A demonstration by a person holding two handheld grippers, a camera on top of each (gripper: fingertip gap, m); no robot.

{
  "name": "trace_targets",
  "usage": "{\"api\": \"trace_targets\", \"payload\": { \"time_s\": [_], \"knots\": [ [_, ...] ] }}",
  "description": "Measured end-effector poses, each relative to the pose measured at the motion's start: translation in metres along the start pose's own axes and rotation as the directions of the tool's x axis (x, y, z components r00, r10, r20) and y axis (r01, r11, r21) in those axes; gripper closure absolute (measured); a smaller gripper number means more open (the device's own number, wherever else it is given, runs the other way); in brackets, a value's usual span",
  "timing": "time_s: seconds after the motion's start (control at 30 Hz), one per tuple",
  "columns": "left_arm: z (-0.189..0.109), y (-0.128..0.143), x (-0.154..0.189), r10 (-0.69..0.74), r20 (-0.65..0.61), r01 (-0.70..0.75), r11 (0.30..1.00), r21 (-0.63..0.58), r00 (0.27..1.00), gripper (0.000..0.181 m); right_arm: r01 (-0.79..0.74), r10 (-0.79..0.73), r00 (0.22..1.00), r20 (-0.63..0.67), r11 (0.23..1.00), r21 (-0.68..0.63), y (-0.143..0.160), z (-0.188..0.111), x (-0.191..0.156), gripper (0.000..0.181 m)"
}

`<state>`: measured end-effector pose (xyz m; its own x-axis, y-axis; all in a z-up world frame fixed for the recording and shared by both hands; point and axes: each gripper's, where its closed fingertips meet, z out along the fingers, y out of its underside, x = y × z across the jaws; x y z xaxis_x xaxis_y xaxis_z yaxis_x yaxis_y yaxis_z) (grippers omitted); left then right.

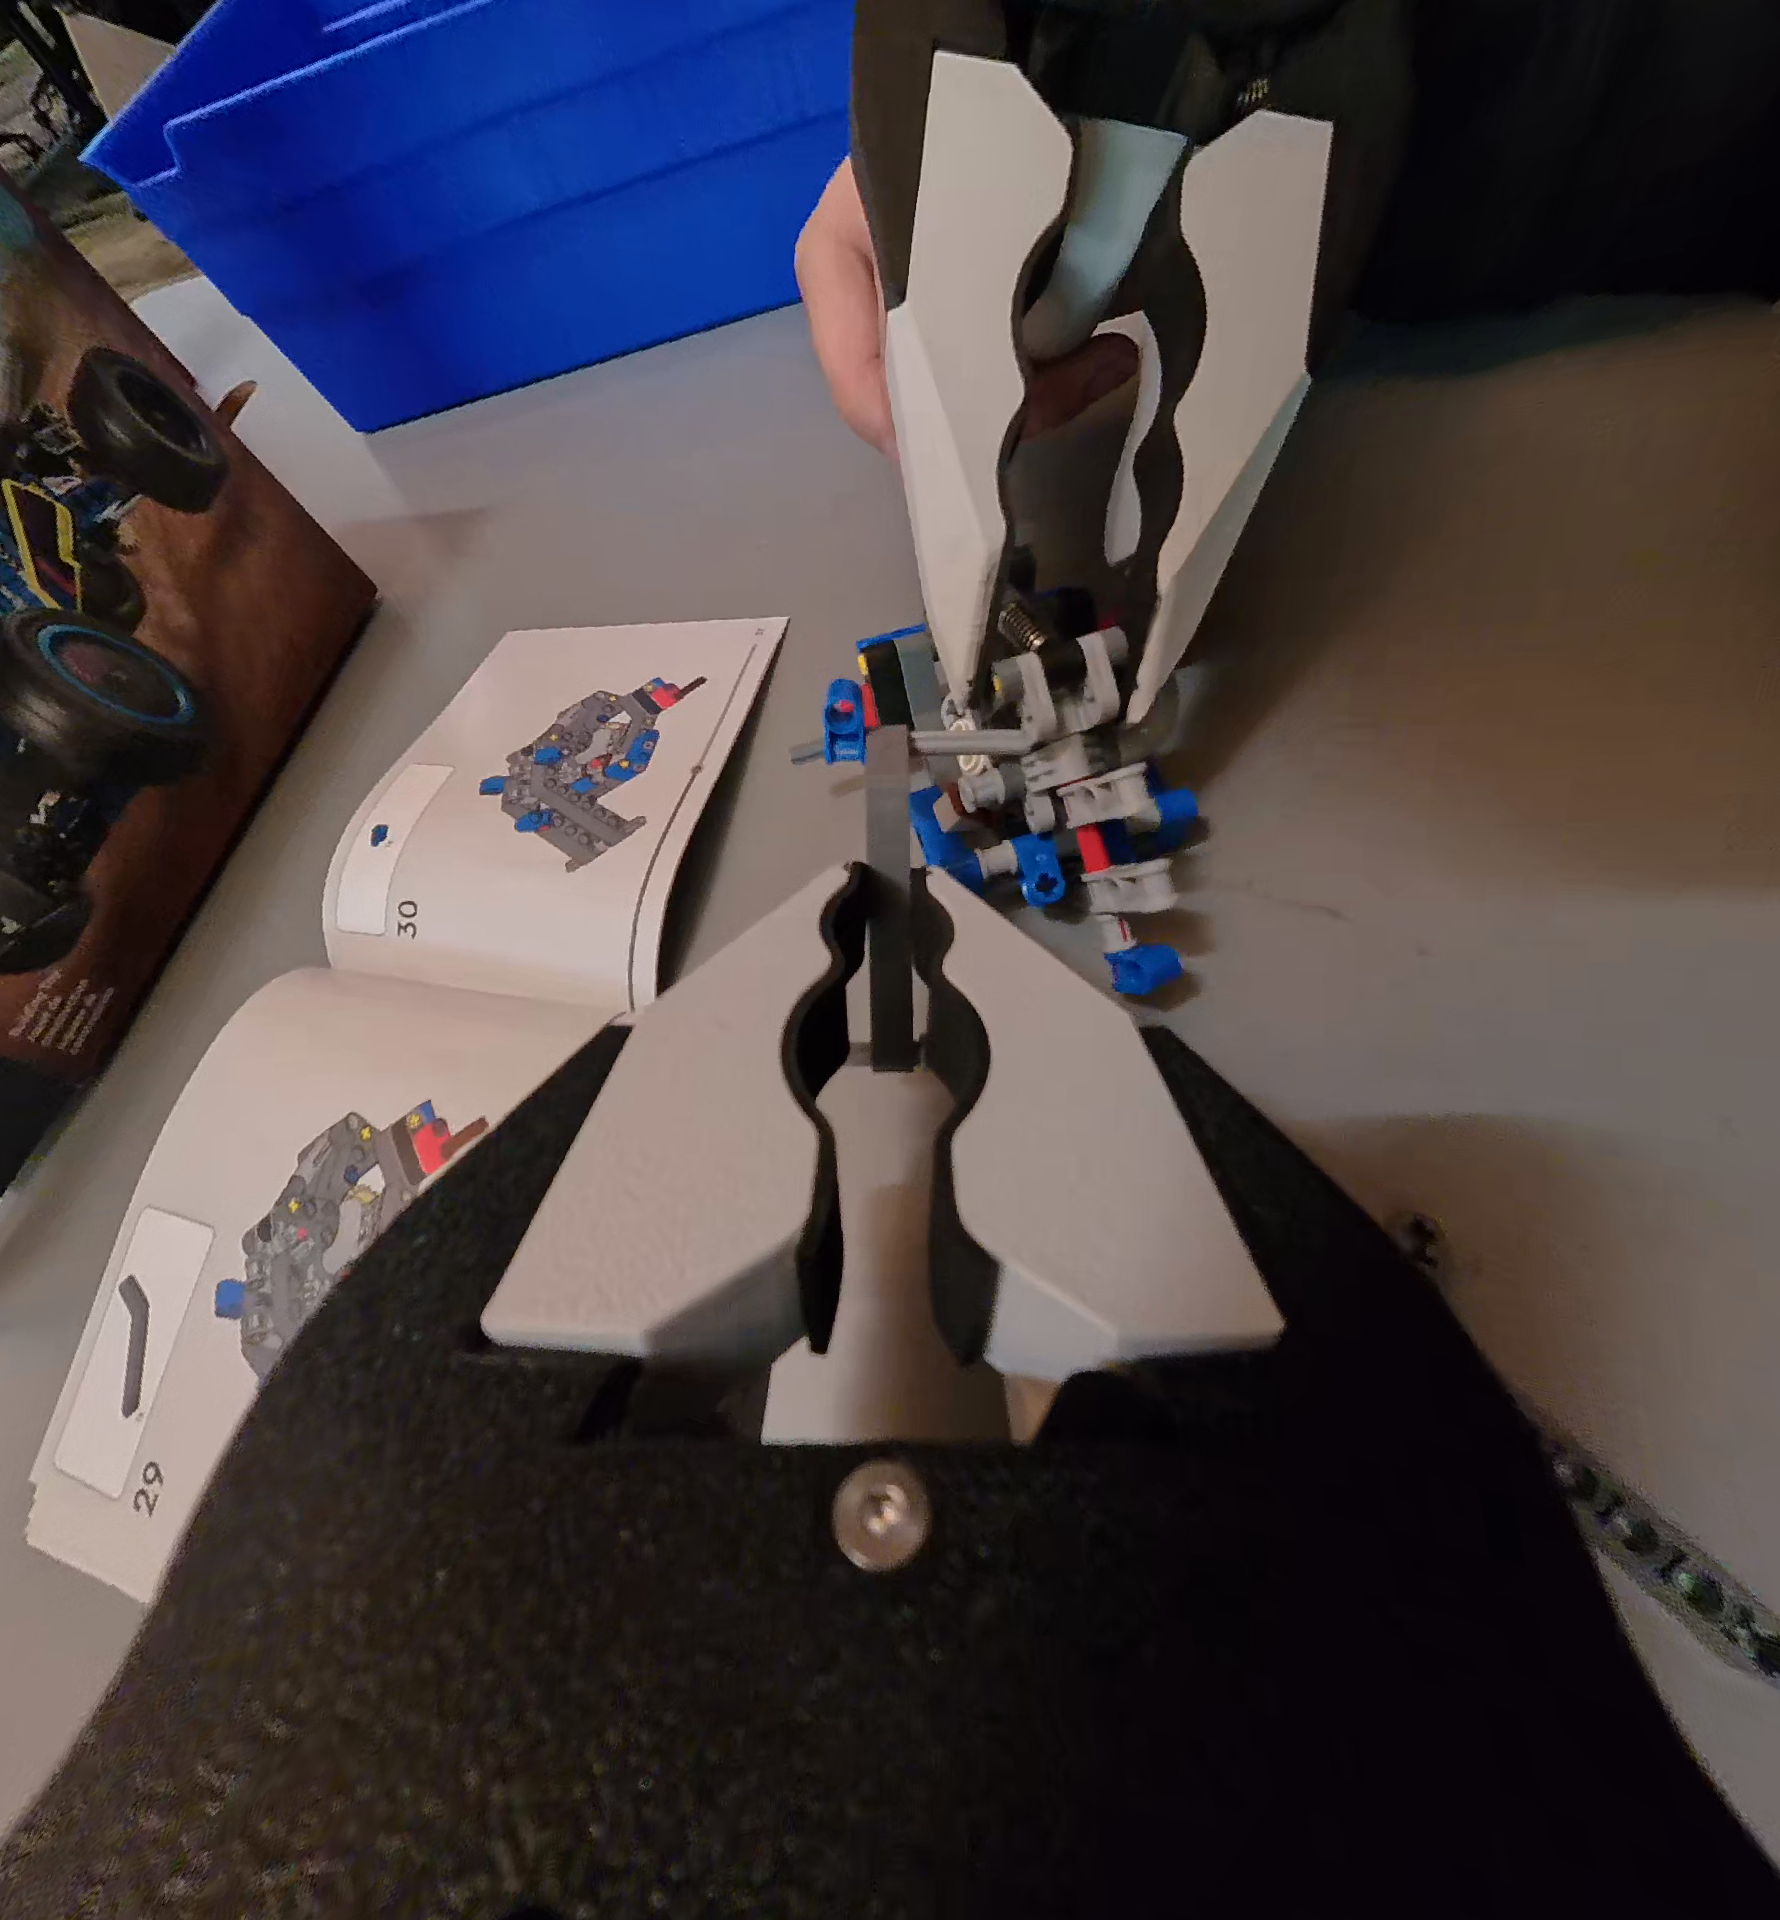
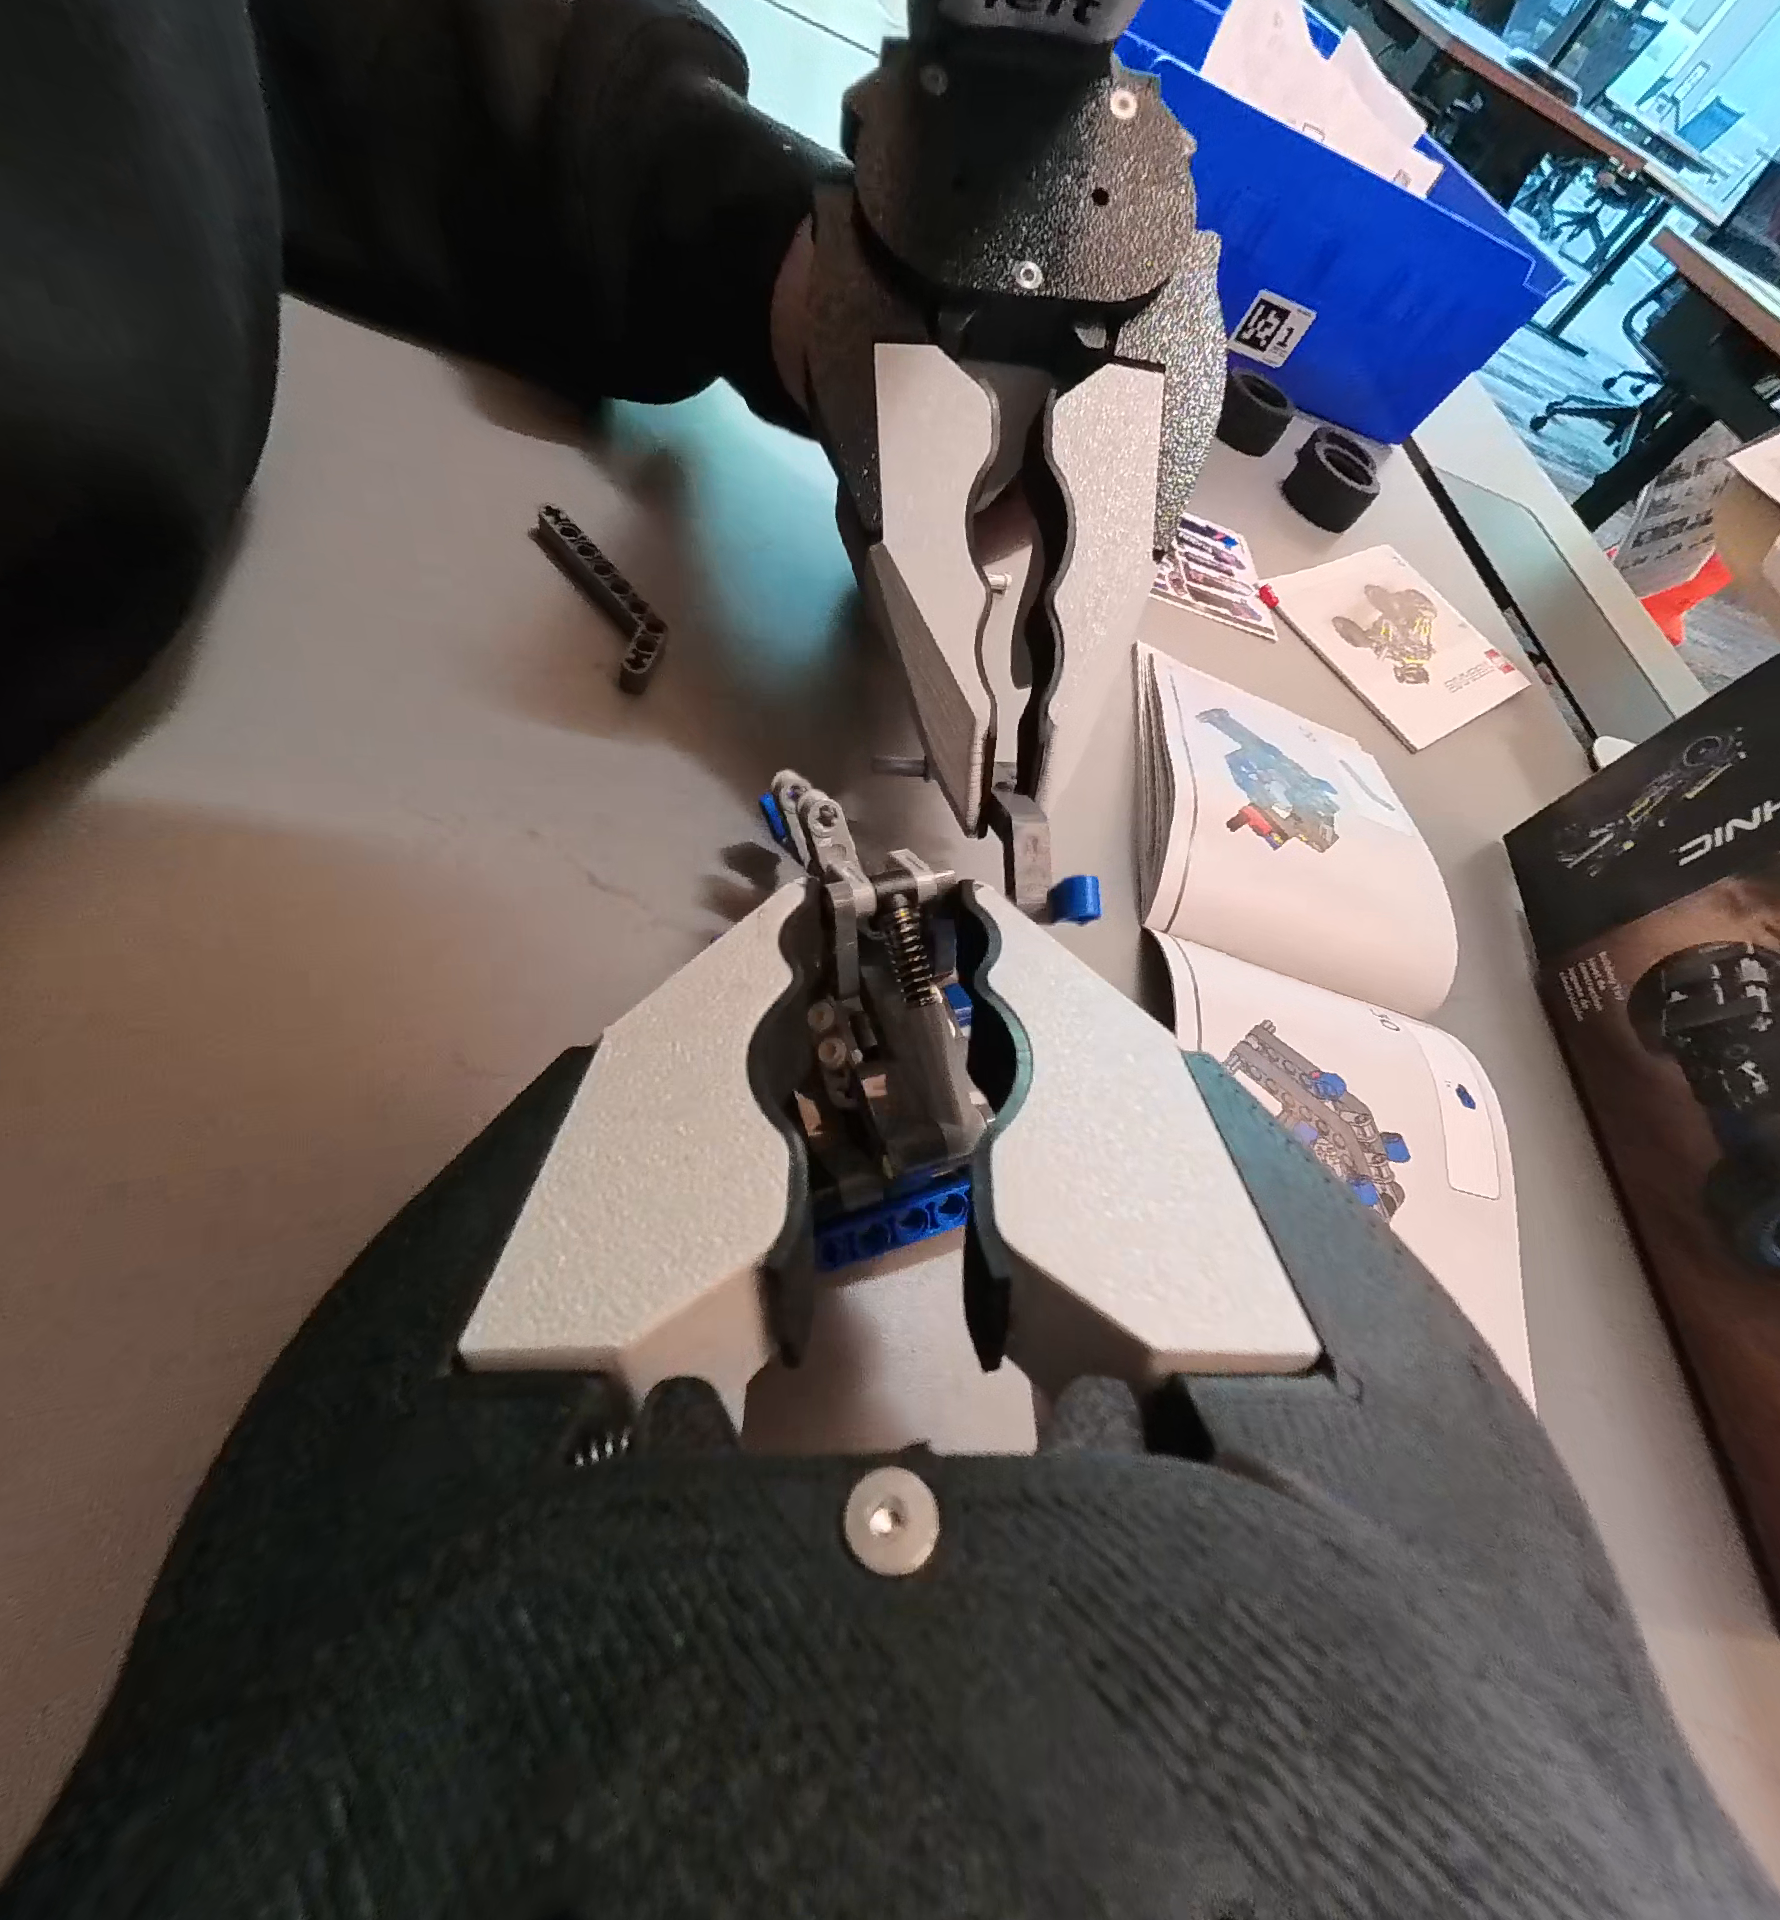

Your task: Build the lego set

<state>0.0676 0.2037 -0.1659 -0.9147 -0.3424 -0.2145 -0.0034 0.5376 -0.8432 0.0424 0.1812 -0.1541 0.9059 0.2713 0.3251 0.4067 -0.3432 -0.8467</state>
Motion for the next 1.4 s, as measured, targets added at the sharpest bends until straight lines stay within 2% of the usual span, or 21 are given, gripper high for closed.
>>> {"api": "trace_targets", "payload": {
  "time_s": [0.63,0.93,1.1,1.4],
  "knots": [
    [-0.005,0.007,-0.003,-0.164,0.069,0.167,0.985,-0.05,0.984,0.177,0.02,-0.023,0.997,-0.08,0.999,-0.044,0.004,0.001,0.01,0.158],
    [-0.004,0.007,0.002,-0.185,0.077,0.189,0.981,-0.047,0.98,0.177,0.016,-0.02,0.996,-0.082,0.999,-0.048,0.004,0.001,0.011,0.158],
    [-0.004,0.013,-0.005,-0.195,0.14,0.206,0.976,-0.07,0.971,0.177,0.02,-0.024,0.997,-0.08,0.998,-0.052,0.004,0.002,0.01,0.158],
    [-0.006,0.006,-0.006,-0.25,0.127,0.255,0.967,-0.017,0.96,0.177,0.022,-0.026,0.996,-0.084,0.998,-0.055,0.004,0.002,0.011,0.158]
  ]
}}
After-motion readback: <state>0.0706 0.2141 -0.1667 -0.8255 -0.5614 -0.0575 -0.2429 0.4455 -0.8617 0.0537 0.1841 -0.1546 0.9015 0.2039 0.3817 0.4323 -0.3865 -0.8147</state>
